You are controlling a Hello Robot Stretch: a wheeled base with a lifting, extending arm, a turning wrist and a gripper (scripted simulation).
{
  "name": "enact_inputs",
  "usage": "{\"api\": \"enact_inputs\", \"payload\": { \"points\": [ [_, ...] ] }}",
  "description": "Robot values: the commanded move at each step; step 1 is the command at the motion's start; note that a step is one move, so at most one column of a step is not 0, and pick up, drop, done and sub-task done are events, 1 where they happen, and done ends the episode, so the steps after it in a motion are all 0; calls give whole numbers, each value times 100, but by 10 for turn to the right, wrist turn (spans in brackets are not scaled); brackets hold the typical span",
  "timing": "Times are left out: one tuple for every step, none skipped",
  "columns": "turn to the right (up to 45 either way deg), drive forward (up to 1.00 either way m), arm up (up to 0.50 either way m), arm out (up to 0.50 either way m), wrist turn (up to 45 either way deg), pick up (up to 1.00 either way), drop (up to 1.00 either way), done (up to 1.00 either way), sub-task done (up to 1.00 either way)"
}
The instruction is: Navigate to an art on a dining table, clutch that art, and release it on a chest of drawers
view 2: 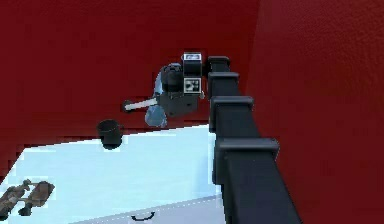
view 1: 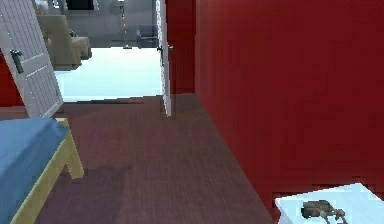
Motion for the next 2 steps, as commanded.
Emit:
{"api": "enact_inputs", "payload": {
  "points": [
    [0, 0, 0, 0, 0, 0, 100, 0, 0],
    [0, 0, 0, -10, 0, 0, 0, 0, 0]
  ]
}}
